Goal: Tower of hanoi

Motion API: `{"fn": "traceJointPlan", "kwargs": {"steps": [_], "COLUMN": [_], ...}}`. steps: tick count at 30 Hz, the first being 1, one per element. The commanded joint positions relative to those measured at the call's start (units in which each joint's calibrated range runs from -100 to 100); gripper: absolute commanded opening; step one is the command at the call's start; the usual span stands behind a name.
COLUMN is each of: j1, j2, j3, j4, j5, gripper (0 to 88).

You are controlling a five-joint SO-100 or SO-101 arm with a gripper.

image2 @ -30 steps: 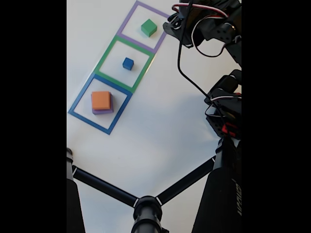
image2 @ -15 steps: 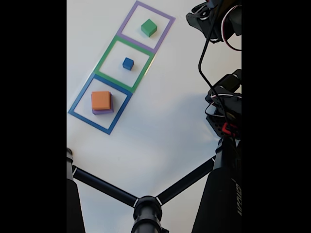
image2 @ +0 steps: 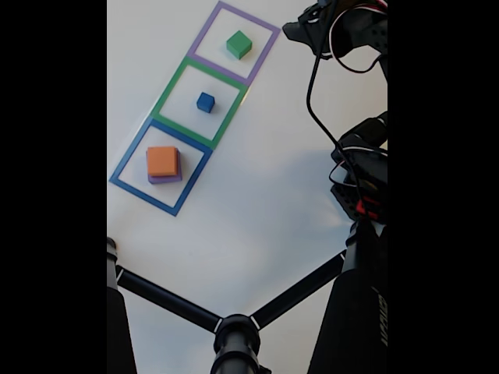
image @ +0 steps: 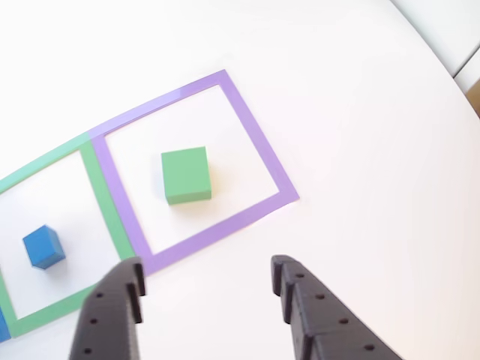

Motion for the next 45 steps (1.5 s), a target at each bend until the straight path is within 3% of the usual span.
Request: {"fn": "traceJointPlan", "kwargs": {"steps": [1, 11, 21, 32, 45], "j1": [1.85, 3.1, 0.6, -1.89, -4.48], "j2": [-0.63, 14.63, 38.85, 60.01, 71.96], "j3": [14.65, 35.11, 39.2, 37.47, 31.02], "j4": [-22.49, -65.08, -97.15, -116.66, -122.09], "j5": [0.0, 0.0, 0.0, 0.0, 0.0], "gripper": [27.3, 34.1, 33.9, 32.8, 29.8]}}
